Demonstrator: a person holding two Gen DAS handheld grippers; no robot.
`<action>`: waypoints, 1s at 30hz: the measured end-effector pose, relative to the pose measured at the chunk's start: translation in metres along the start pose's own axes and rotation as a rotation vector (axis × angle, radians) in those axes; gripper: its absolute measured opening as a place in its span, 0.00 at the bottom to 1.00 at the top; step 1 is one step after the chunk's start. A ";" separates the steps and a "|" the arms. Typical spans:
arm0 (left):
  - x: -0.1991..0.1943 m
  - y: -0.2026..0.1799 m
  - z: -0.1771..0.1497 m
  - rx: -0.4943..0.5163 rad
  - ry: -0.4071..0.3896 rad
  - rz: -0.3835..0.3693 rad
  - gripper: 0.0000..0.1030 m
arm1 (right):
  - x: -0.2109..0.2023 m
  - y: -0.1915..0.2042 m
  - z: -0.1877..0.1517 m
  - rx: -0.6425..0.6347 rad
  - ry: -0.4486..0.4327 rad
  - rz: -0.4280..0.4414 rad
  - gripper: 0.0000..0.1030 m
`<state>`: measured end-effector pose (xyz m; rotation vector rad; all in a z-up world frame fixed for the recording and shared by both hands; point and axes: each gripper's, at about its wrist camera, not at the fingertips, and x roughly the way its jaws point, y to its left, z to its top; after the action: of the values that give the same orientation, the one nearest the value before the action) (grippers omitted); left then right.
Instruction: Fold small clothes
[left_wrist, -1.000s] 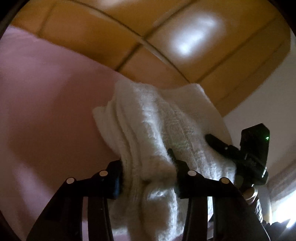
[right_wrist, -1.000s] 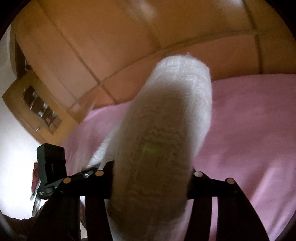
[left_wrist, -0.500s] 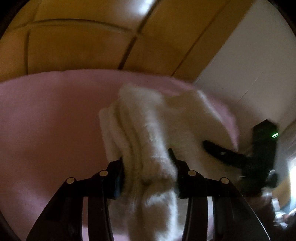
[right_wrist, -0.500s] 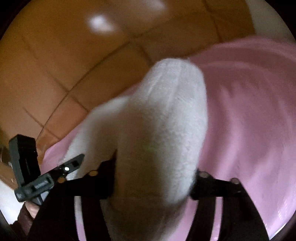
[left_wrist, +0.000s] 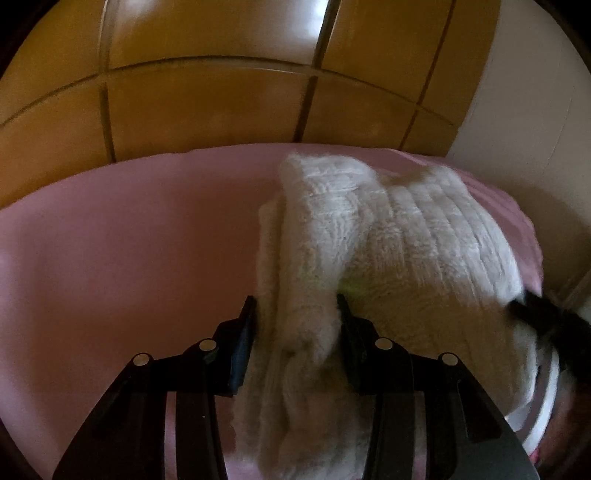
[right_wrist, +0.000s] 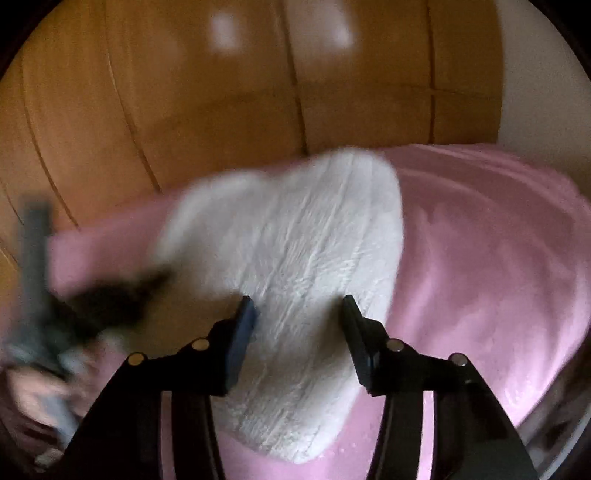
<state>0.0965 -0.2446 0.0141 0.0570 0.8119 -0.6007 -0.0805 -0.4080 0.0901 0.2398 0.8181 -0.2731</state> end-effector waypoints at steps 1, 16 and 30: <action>0.000 0.002 -0.002 0.006 -0.002 0.006 0.41 | 0.004 0.000 -0.004 0.020 -0.019 -0.012 0.49; -0.042 -0.002 -0.012 -0.004 -0.081 0.116 0.71 | -0.012 0.036 -0.002 0.107 -0.021 -0.095 0.78; -0.084 0.001 -0.033 -0.034 -0.144 0.135 0.74 | -0.038 0.054 -0.020 0.134 -0.044 -0.202 0.89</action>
<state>0.0302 -0.1945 0.0489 0.0373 0.6724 -0.4576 -0.1010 -0.3456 0.1109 0.2757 0.7824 -0.5221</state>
